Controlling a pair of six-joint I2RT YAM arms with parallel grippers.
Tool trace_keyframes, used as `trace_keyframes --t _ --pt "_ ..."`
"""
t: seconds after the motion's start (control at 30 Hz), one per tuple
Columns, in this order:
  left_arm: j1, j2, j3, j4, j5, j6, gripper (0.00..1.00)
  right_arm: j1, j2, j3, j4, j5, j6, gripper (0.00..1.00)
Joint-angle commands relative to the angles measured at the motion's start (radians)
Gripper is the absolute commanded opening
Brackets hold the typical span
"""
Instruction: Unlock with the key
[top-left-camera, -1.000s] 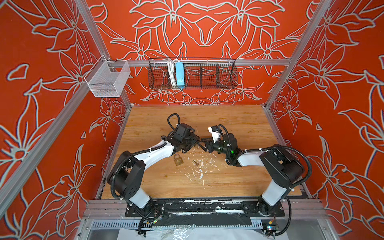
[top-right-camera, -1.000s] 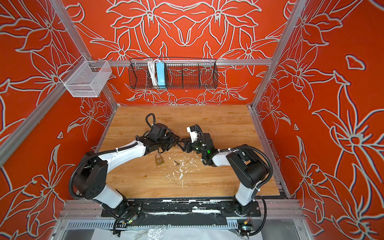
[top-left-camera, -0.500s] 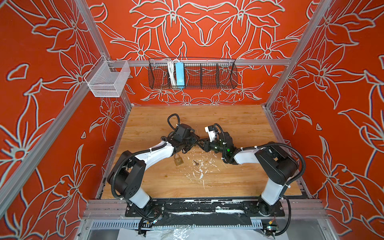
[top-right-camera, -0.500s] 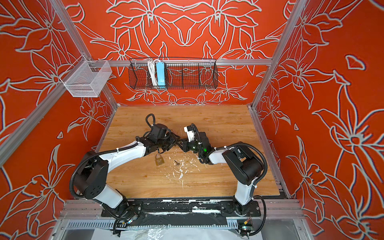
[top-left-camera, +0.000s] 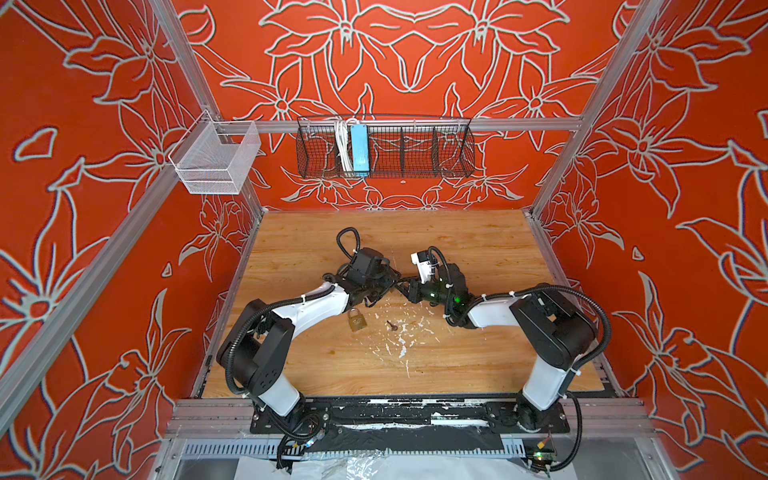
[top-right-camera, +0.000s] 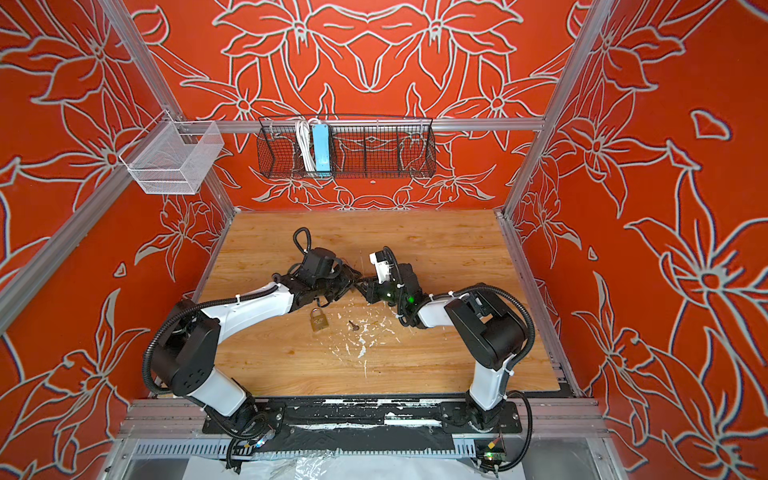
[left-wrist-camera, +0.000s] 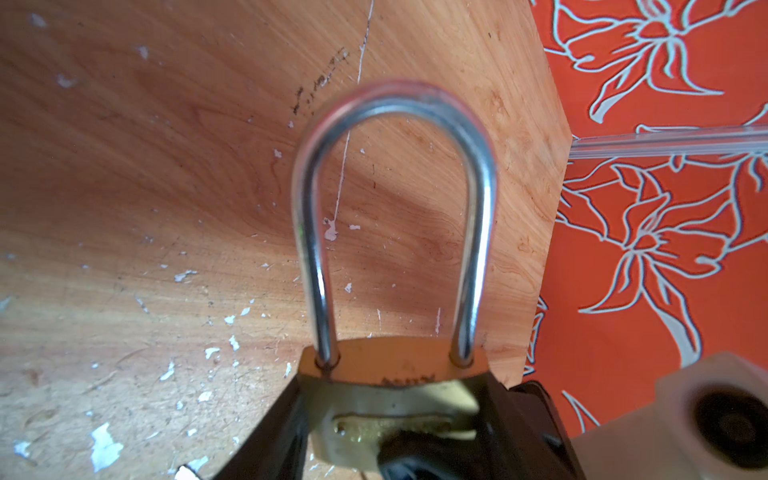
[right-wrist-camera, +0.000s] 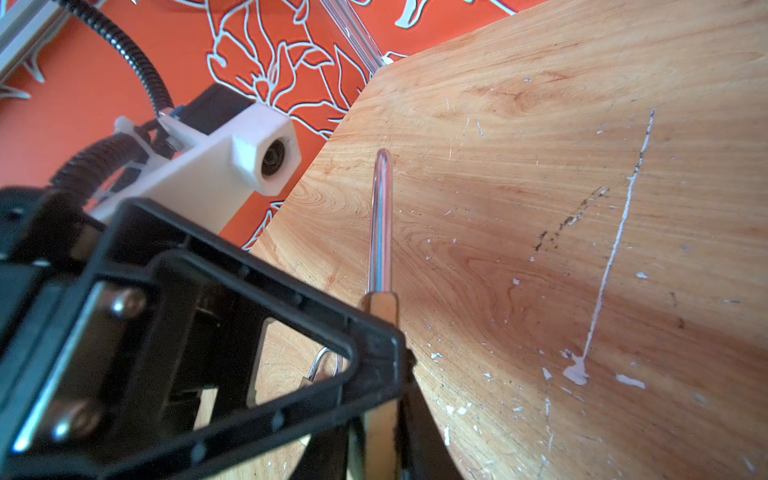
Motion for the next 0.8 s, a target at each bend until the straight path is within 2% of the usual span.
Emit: trace_keyframes --t 0.0,0.1,0.3,0.4,0.47,0.53,0.6,0.77 --pt "0.020 -0.030 0.042 0.000 -0.051 0.095 0.52 -0.039 0.036 -0.015 0.166 -0.069 0.056 0.00" --pt "0.048 -0.033 0.041 0.000 -0.059 0.114 0.59 -0.097 0.055 -0.047 0.275 -0.104 0.126 0.00" --pt "0.076 -0.016 0.048 0.061 0.030 0.186 0.66 -0.142 -0.037 -0.096 0.245 -0.098 0.073 0.00" --pt "0.101 -0.014 0.038 0.156 0.150 0.276 0.66 -0.145 -0.091 -0.121 0.203 -0.065 0.022 0.00" --pt "0.119 -0.025 0.037 0.196 0.245 0.375 0.66 -0.150 -0.104 -0.143 0.247 -0.069 0.038 0.00" --pt "0.137 -0.041 -0.006 0.324 0.381 0.439 0.65 -0.153 -0.106 -0.157 0.304 -0.084 0.062 0.00" --pt "0.140 -0.046 -0.054 0.457 0.462 0.445 0.63 -0.155 -0.103 -0.165 0.345 -0.103 0.082 0.00" --pt "0.140 0.009 -0.022 0.519 0.625 0.472 0.54 -0.174 -0.078 -0.216 0.542 -0.133 0.153 0.00"
